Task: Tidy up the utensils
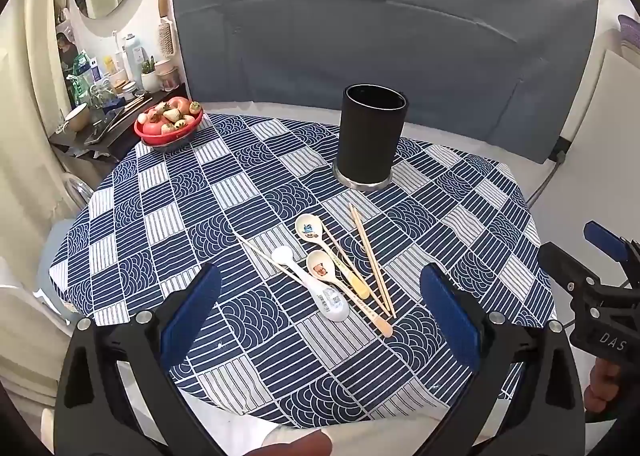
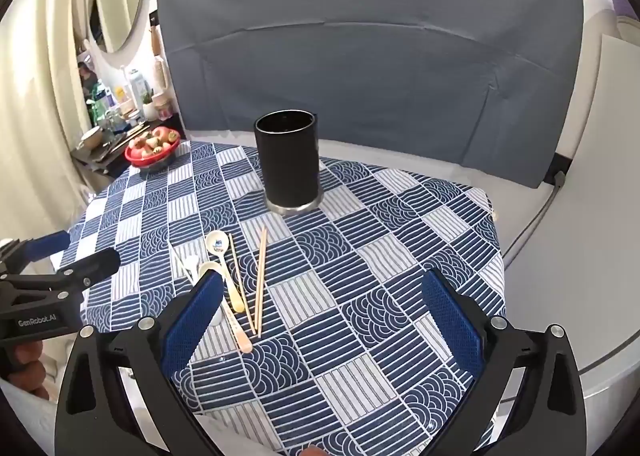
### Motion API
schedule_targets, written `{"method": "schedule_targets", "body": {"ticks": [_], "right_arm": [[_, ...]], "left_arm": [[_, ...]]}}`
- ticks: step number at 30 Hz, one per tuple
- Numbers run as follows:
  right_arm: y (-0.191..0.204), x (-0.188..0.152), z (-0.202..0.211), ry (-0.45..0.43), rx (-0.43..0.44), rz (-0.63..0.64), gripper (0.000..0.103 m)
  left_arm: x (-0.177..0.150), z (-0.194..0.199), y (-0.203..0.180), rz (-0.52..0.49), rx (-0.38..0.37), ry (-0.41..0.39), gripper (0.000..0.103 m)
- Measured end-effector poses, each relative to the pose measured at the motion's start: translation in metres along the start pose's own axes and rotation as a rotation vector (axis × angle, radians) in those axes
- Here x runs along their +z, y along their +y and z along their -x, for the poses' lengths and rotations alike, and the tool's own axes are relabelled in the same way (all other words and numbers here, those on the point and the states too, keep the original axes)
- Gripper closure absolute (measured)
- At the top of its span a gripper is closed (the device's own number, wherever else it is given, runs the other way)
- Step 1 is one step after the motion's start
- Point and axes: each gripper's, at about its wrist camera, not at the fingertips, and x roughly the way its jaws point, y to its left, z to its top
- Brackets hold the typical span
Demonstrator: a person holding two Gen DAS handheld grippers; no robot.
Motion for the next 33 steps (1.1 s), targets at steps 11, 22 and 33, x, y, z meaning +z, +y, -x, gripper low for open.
{"method": "schedule_targets", "body": {"ticks": [11, 22, 33], "right_arm": [[-0.0025, -0.0027, 0.0013, -0.002, 0.003, 0.003, 0.008], [-0.0038, -0.0037, 0.0004, 0.004, 0.002, 0.003, 0.008], [0.0006, -0.0051, -0.0032, 0.013, 0.013, 0.018, 0.008]], "left_arm": [[-0.0021, -0.0015, -0.0021, -0.004, -0.002, 0.004, 0.006], [-0.0029, -0.0024, -0.0018, -0.004, -0.004, 0.009, 0.006], [-0.0027, -0.003, -0.0008, 0.0, -0.008, 0.013, 0.006]]}}
